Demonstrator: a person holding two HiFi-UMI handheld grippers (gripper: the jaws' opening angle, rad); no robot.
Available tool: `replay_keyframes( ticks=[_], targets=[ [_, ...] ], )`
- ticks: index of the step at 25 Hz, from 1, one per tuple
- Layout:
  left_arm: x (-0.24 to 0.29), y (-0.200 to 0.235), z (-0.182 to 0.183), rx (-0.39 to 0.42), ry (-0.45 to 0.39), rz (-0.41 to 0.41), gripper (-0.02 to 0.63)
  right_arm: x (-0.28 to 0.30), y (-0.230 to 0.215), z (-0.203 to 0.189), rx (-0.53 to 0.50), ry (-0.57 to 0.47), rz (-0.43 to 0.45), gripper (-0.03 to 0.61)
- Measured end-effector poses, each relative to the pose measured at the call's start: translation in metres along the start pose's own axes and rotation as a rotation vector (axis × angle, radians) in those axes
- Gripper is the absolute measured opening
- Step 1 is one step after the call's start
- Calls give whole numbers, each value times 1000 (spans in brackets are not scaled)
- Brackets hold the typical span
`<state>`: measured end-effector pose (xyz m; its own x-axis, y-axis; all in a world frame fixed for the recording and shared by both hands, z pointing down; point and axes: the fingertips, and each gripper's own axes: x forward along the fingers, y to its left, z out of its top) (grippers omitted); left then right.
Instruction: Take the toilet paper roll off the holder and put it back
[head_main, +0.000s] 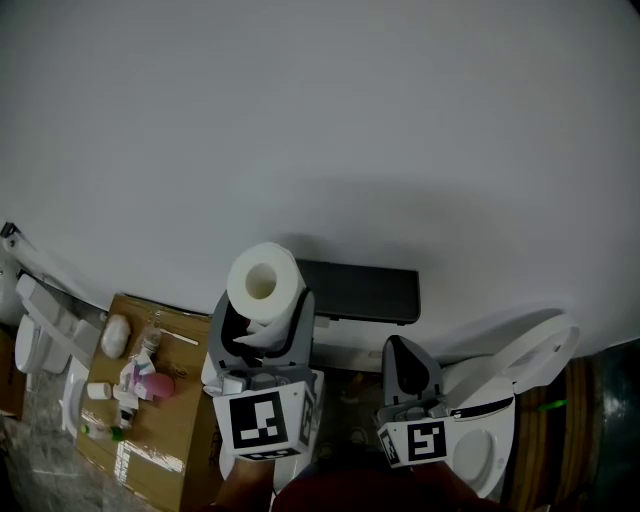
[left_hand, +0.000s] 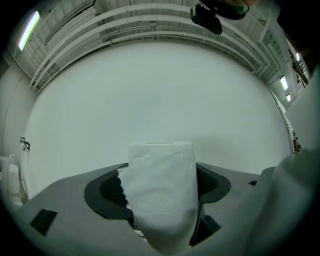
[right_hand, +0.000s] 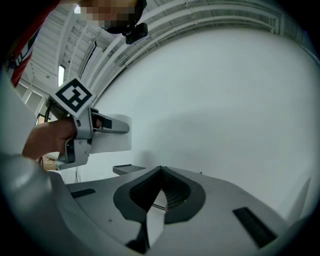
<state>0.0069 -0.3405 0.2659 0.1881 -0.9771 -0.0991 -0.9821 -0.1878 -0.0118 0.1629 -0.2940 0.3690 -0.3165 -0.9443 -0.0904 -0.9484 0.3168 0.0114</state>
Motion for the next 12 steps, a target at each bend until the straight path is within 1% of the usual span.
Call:
replay_keyframes(
  ticks=[2, 5, 12],
  targets=[
    [-15, -1, -5, -14, 13, -1, 400, 1, 1, 0, 1, 1, 1, 15],
    [-38, 0, -22, -31, 38, 4, 400, 0, 3, -3, 2, 7, 1, 15],
    [-63, -8, -84, -52, 84, -10, 400, 1, 4, -11, 2, 20, 2, 15]
  ],
)
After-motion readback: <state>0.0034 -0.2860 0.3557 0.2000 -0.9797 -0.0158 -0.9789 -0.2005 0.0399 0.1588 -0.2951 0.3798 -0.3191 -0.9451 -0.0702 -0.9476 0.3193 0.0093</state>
